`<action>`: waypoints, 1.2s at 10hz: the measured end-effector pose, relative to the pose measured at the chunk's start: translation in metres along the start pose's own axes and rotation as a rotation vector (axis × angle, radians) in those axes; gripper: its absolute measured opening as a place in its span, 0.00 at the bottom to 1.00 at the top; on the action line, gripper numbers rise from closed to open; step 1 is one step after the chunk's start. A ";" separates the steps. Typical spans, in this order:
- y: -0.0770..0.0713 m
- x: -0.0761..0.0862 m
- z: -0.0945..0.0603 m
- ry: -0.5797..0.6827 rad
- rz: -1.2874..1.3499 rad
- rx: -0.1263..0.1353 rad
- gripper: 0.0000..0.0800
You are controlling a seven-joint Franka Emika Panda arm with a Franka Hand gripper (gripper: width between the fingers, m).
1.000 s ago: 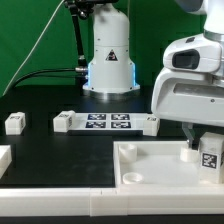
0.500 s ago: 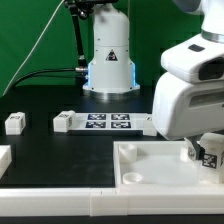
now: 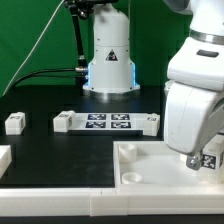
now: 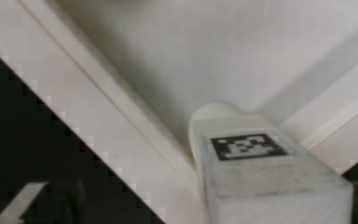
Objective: Assemble one leg
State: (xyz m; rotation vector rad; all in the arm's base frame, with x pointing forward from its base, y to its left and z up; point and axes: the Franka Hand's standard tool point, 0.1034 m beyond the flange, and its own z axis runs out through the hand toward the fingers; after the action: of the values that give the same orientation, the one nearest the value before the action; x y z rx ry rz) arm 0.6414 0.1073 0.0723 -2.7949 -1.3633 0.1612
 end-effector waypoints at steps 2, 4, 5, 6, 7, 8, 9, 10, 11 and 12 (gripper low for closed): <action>0.000 0.000 0.000 -0.001 0.003 0.001 0.80; 0.000 -0.001 0.001 -0.002 0.003 0.002 0.58; 0.000 -0.001 0.001 -0.002 0.003 0.002 0.36; 0.000 -0.001 0.001 -0.001 0.019 0.002 0.36; 0.000 -0.001 0.001 -0.001 0.042 0.001 0.36; 0.001 -0.001 0.001 0.000 0.060 0.002 0.36; 0.002 -0.002 0.001 0.003 0.185 0.001 0.36; 0.002 0.001 0.001 0.015 0.353 -0.007 0.36; 0.001 0.005 0.001 0.036 0.463 -0.019 0.36; 0.001 0.006 0.001 0.043 0.624 -0.019 0.36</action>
Offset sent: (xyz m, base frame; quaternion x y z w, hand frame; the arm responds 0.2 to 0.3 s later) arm 0.0000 0.0000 0.0000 0.0000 0.0000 0.0000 1.0000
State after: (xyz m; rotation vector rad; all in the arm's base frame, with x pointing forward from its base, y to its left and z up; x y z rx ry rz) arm 0.6458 0.1119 0.0707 -3.1121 -0.4441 0.0951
